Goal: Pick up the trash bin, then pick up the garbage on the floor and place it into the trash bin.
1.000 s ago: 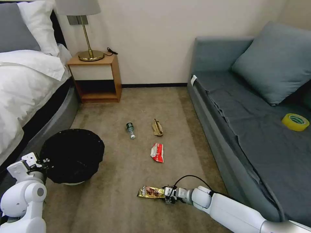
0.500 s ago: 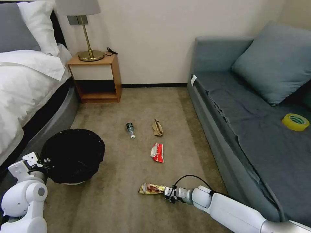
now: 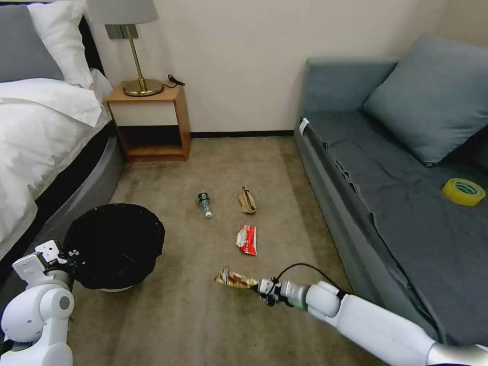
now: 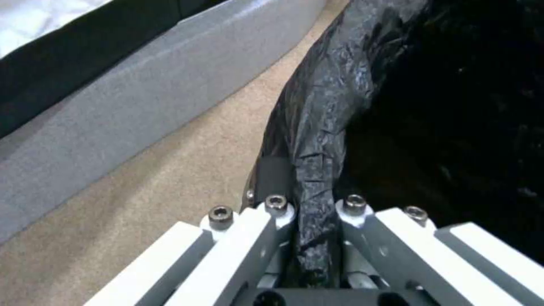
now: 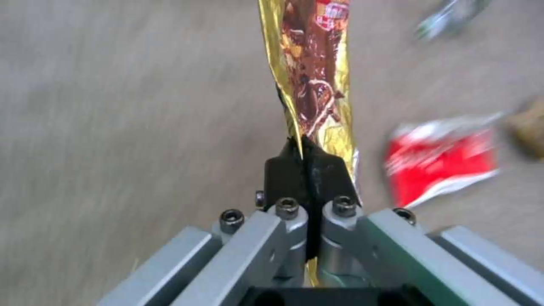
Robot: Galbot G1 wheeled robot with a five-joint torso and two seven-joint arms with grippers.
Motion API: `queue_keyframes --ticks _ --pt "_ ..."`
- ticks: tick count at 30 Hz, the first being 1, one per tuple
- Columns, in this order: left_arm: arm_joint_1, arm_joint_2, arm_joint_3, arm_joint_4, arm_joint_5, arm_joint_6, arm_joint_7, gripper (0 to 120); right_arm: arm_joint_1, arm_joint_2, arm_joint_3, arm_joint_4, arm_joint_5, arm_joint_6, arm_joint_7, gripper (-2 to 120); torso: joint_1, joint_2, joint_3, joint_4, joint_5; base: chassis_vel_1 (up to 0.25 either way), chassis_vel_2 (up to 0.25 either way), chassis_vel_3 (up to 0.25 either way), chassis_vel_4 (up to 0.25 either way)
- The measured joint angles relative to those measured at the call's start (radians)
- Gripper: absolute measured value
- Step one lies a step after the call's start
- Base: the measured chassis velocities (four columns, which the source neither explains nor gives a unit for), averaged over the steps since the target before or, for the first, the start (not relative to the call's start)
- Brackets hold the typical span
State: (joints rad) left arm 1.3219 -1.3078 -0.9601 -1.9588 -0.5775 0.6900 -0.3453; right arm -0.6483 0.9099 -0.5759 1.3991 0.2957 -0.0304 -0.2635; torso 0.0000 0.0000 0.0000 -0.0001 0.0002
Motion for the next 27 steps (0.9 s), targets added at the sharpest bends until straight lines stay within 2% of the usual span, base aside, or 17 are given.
queue_keyframes --ticks 6,9,10,13,16,18,19,20,23,27 --pt "0.028 -0.008 0.030 -0.021 0.003 0.000 -0.001 2 0.060 -0.027 0.061 0.247 0.219 -0.077 0.075 0 0.000 0.000 0.000 0.0001 -0.0003 0.000 0.000 0.000 0.000" --pt "0.034 -0.030 0.054 -0.035 0.016 0.000 -0.005 2 0.103 0.013 0.059 0.362 0.316 -0.134 0.151 0 0.000 0.000 0.000 0.0003 -0.0003 0.000 0.000 0.000 0.000" --pt "0.034 -0.030 0.054 -0.035 0.016 0.000 -0.005 2 0.103 0.013 0.059 0.362 0.316 -0.134 0.151 0 0.000 0.000 0.000 0.0003 -0.0003 0.000 0.000 0.000 0.000" --pt "0.036 -0.057 0.081 -0.056 0.024 0.003 -0.010 2 0.165 0.081 -0.013 0.418 0.399 -0.177 0.244 0 0.000 0.000 0.000 0.0002 -0.0003 0.000 0.000 0.000 0.000" --pt "0.037 -0.066 0.090 -0.065 0.026 0.006 -0.013 2 0.194 0.121 -0.060 0.421 0.422 -0.189 0.278 0 0.000 0.000 0.000 0.0001 -0.0003 0.000 0.000 0.000 0.000" --pt "0.038 -0.076 0.098 -0.076 0.027 0.009 -0.020 2 0.234 0.197 -0.125 0.396 0.440 -0.197 0.319 0 0.000 0.000 0.000 0.0000 -0.0005 0.000 0.000 0.000 0.000" --pt "0.038 -0.076 0.098 -0.076 0.027 0.009 -0.020 2 0.234 0.197 -0.125 0.396 0.440 -0.197 0.319 0 0.000 0.000 0.000 0.0000 -0.0005 0.000 0.000 0.000 0.000" --pt "0.040 -0.080 0.101 -0.084 0.028 0.012 -0.021 2 0.254 0.251 -0.158 0.364 0.441 -0.197 0.336 0 0.000 0.000 0.000 0.0002 -0.0003 0.000 0.000 0.000 0.000" --pt "0.047 -0.084 0.105 -0.100 0.027 0.016 -0.023 2 0.301 0.341 -0.239 0.276 0.437 -0.193 0.369 0 0.000 0.000 0.000 0.0005 -0.0006 0.000 0.000 0.000 0.000" --pt "0.051 -0.085 0.105 -0.110 0.025 0.017 -0.024 2 0.327 0.382 -0.283 0.218 0.428 -0.192 0.389 0 0.000 0.000 0.000 0.0005 -0.0005 0.000 0.000 0.000 0.000"
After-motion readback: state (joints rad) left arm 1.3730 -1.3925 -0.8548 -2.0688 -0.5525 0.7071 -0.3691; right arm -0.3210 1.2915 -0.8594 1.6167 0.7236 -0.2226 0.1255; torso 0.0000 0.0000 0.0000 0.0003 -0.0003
